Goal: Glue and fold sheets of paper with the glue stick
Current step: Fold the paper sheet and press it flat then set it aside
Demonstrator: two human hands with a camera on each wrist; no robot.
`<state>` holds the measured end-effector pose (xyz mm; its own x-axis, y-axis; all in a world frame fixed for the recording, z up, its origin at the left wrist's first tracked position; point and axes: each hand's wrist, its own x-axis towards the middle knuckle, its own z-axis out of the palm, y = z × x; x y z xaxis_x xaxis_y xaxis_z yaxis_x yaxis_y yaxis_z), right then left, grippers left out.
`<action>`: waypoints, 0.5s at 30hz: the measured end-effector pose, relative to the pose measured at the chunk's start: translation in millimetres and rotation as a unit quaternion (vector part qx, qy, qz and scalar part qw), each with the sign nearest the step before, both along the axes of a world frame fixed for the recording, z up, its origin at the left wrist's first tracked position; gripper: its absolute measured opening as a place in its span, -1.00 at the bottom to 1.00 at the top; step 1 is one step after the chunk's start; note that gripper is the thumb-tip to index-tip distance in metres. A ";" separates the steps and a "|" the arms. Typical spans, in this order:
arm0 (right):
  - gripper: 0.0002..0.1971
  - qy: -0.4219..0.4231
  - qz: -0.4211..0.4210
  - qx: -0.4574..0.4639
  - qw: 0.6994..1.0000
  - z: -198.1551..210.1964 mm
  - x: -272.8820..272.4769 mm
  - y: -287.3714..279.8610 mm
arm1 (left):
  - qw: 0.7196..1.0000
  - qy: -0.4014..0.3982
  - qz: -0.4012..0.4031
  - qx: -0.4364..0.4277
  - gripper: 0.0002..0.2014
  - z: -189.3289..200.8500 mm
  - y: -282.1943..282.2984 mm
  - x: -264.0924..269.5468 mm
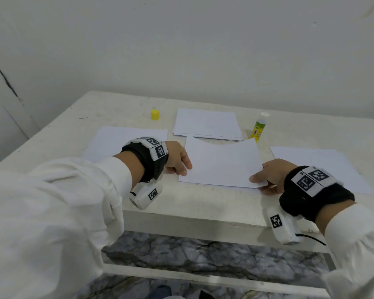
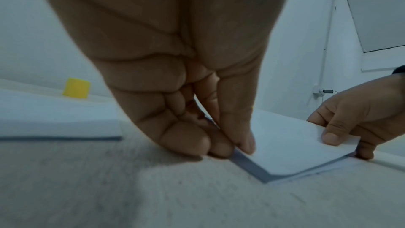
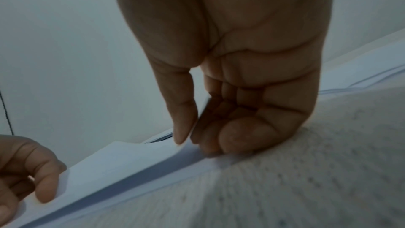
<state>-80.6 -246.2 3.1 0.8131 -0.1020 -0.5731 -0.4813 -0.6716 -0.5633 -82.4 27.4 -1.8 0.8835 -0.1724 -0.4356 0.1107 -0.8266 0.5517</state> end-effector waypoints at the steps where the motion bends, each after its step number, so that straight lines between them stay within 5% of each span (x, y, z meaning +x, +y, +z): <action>1: -0.83 -0.001 -0.001 -0.001 1.000 -0.1 -0.1 0.2 | 1.000 -0.001 -0.001 0.002 -0.80 0.1 -0.4 -0.2; 15: -0.85 -0.007 -0.010 0.004 1.000 -0.7 1.7 0.6 | 1.000 -0.007 0.000 0.011 -0.80 -1.0 -2.3 -0.4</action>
